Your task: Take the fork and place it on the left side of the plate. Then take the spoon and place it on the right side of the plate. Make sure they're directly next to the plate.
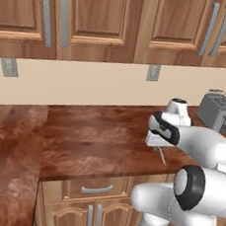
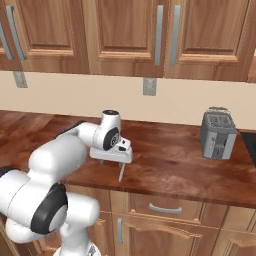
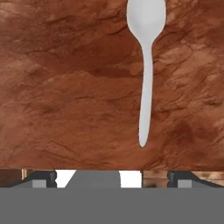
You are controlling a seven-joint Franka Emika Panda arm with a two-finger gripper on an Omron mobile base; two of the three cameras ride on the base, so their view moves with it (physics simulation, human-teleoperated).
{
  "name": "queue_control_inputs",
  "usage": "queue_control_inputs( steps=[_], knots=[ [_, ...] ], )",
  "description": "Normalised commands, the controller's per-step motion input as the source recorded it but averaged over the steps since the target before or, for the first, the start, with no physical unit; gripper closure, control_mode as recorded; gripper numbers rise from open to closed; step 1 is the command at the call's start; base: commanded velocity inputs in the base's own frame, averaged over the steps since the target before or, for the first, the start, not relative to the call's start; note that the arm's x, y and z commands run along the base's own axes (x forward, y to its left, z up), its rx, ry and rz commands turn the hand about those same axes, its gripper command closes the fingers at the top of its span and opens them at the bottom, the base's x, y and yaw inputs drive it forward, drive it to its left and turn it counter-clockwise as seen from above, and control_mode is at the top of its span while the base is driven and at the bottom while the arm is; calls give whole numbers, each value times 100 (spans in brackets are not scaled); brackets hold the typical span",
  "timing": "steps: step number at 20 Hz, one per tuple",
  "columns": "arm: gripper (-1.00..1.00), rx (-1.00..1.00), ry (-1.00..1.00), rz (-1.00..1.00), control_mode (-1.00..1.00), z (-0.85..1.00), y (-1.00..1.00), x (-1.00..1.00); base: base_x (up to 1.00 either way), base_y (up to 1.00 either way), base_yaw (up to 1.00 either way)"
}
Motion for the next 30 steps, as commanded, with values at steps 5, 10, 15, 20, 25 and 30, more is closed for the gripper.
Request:
queue_control_inputs(
  steps=[5,10,15,20,25,30],
  knots=[
    [-100,0,3,0,-100,-38,-10,16,0,0,0],
    [-100,0,2,0,-100,-37,-11,16,0,0,0],
    [-100,0,2,-1,-100,-33,-2,27,0,0,0],
    [-100,0,0,0,-100,-24,0,29,0,0,0],
    [-100,0,0,0,-100,-25,0,30,0,0,0],
    [100,0,0,0,-100,-35,7,23,0,0,0]
  ],
)
